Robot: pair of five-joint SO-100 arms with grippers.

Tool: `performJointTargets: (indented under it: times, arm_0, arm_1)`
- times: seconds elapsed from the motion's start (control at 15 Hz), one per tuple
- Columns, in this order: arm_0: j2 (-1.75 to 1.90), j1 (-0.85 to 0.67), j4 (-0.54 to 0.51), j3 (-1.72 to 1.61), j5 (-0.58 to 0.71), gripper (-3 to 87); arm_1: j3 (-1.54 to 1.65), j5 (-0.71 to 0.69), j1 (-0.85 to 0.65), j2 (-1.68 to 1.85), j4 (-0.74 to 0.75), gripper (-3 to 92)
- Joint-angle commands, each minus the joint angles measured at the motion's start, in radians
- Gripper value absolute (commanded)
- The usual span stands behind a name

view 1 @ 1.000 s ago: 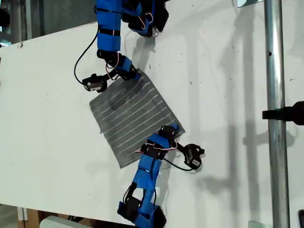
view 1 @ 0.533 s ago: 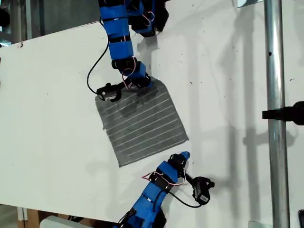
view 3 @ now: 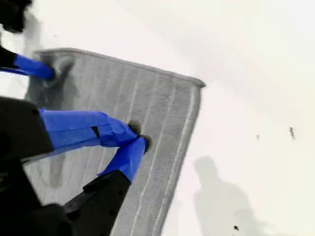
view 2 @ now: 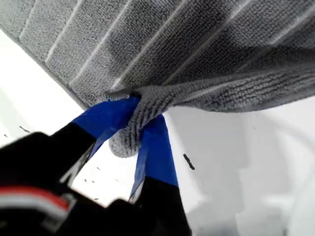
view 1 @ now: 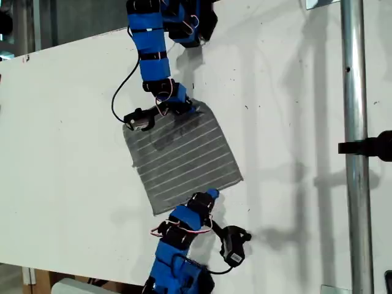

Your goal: Grasp corners of a towel and fold twice.

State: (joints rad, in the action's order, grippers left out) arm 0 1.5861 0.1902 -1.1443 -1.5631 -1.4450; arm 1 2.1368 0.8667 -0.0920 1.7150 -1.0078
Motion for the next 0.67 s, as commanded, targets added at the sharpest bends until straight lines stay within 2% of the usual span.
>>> performJointTargets:
  times: [0.0,0.07,0.13,0.2,0.27,0.47,0.6]
  arm_0:
    - [0.046,-0.098,-0.121,0.209,0.078,-0.9]
    - [0.017,-0.12,-0.16,0.273,0.094,-0.6]
    - [-0.043,-0.135,-0.224,0.37,0.104,7.6]
    - [-0.107,-0.14,-0.285,0.457,0.121,29.7]
    - [-0.143,-0.135,-0.293,0.497,0.166,35.0]
    - [-0.249,-0.106,-0.282,0.503,0.161,37.4]
    - [-0.385,-0.06,-0.209,0.512,0.103,36.1]
  arm_1:
    - [0.011,-0.012,-0.018,0.038,-0.008,-0.2]
    - [0.029,-0.012,-0.021,0.054,-0.008,-0.2]
    - [0.049,-0.012,-0.025,0.077,-0.009,-0.2]
    - [0.071,-0.012,-0.029,0.104,-0.009,-0.2]
    - [0.092,-0.012,-0.032,0.132,-0.009,-0.2]
    - [0.15,-0.012,-0.052,0.219,-0.008,-0.2]
    - [0.17,-0.023,-0.067,0.249,-0.008,-0.2]
